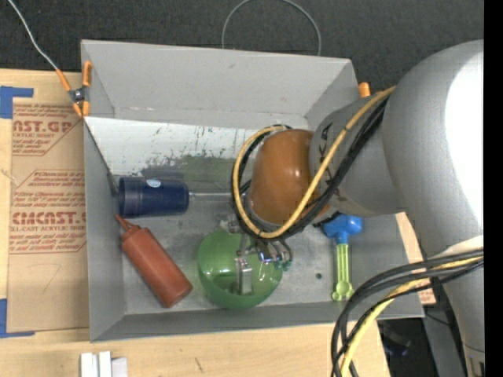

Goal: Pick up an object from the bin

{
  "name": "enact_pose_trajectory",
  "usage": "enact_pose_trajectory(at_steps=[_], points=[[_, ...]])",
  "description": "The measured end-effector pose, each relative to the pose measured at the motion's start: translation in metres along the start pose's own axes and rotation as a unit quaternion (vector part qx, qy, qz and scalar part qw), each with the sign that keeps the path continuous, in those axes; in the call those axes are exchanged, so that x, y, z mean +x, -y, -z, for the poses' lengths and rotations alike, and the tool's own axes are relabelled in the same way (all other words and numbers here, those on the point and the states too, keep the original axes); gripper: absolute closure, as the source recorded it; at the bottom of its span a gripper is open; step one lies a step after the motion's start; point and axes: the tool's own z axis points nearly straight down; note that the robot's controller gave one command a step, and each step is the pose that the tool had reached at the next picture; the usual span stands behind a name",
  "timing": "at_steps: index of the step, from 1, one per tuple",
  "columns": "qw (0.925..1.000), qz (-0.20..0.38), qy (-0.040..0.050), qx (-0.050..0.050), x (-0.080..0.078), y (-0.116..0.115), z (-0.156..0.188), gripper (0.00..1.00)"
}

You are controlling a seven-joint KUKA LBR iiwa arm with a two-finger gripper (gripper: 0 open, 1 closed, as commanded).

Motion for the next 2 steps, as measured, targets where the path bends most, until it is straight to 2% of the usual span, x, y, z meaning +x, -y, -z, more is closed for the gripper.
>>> enact_pose_trajectory(at_steps=[1,2], points=[[0.9997,0.005,0.0223,0.000,0.0310,-0.0021,0.0057,1.00],[0.9997,0.005,0.0222,0.000,0.0310,-0.0021,0.0056,1.00]])
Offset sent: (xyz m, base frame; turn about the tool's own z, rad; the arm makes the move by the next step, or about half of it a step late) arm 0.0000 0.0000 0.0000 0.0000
